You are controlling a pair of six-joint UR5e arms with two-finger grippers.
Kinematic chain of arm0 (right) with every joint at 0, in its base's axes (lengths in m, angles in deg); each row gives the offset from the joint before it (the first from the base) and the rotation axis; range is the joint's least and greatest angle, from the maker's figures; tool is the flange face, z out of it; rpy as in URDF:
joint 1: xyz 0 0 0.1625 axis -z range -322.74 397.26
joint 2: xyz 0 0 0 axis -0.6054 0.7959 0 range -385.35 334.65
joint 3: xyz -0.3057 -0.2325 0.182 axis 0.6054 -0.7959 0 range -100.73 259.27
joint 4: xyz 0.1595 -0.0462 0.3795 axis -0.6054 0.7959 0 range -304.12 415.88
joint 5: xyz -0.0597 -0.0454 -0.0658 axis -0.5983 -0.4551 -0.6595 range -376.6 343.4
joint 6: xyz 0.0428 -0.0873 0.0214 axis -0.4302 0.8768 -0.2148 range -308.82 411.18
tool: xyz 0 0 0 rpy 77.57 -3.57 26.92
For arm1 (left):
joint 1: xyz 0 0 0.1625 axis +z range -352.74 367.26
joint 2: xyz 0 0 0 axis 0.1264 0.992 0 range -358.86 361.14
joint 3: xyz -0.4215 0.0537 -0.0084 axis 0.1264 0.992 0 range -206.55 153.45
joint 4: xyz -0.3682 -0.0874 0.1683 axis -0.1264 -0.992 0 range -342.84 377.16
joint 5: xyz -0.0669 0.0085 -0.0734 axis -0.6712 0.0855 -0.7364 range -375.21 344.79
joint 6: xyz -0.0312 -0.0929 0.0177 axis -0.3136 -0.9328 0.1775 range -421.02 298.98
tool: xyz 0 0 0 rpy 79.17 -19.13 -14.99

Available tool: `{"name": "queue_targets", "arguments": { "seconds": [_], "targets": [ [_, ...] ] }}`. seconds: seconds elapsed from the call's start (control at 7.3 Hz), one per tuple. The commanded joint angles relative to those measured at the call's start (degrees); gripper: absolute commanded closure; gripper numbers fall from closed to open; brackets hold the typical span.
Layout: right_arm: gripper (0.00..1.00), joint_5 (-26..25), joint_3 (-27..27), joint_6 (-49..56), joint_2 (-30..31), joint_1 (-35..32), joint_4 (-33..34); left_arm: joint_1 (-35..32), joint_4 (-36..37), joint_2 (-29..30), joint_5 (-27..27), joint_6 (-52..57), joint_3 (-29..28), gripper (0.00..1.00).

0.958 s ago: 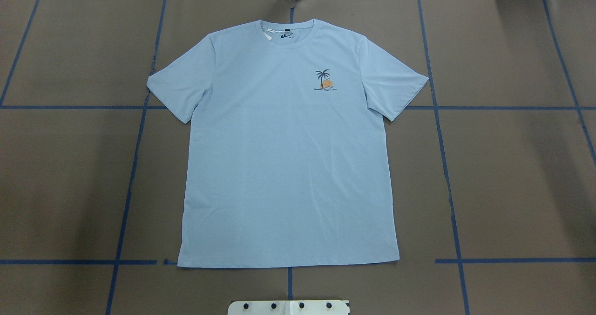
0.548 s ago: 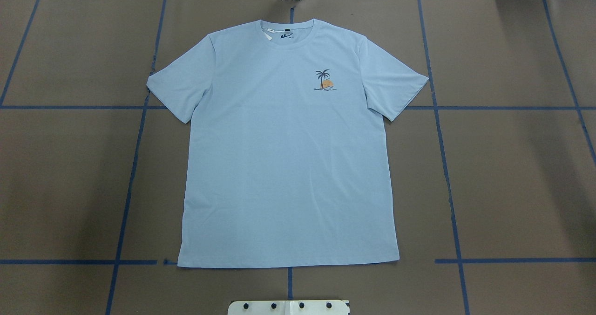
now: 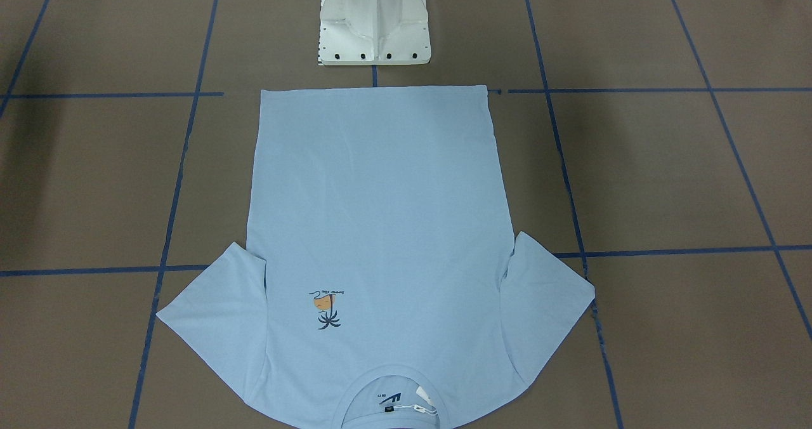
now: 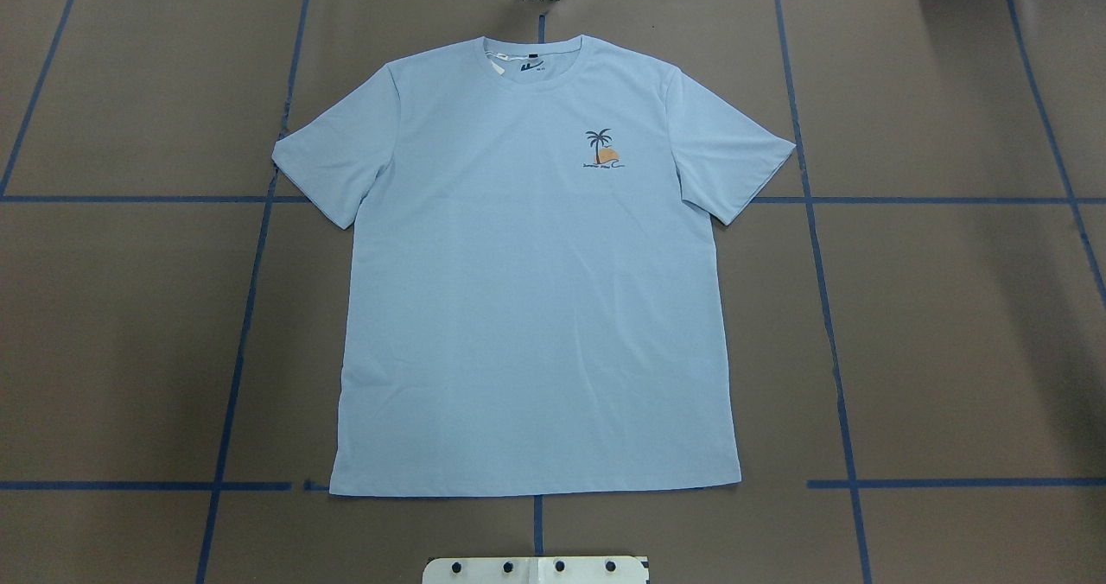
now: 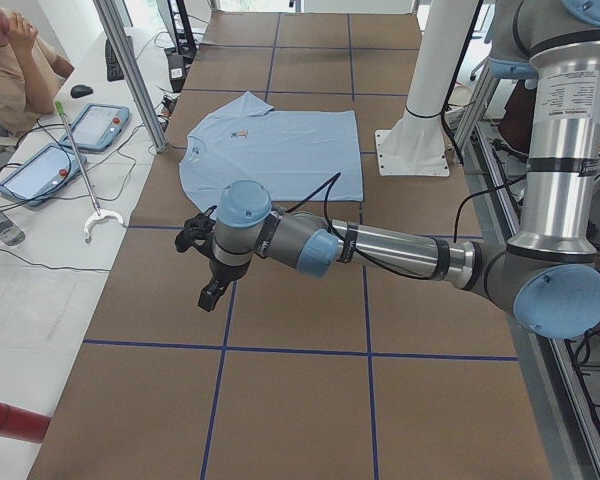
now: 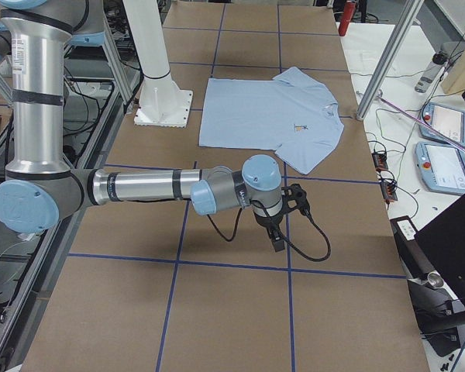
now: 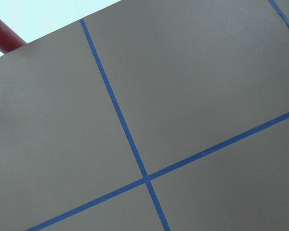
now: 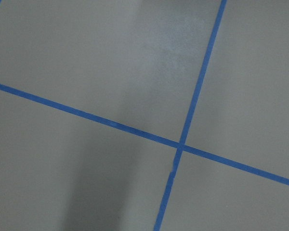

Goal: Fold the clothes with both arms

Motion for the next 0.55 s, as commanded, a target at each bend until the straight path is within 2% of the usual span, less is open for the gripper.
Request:
{"name": "queue_targets", "arguments": {
  "seconds": [0.0,0.14,0.27,0.41],
  "targets": [
    [0.0,5.65,-0.35,-0.06,-2.42,0.62,-0.46,0.03,-0.22,1.64,0.04,-0.76,-0.07,0.0],
    [0.0,5.57,-0.87,-6.68,-5.3,2.97,-0.29,-0.05,-0.22,1.74,-0.05,-0.76,0.19,0.0],
    [0.0,4.79,-0.96,-18.14,-9.86,7.0,-0.37,0.03,-0.13,2.09,-0.05,-0.85,0.19,0.0],
    [0.0,2.17,-1.23,-25.39,-13.64,11.04,-0.38,0.03,-0.13,2.18,-0.05,-0.85,0.28,0.0]
  ]
}}
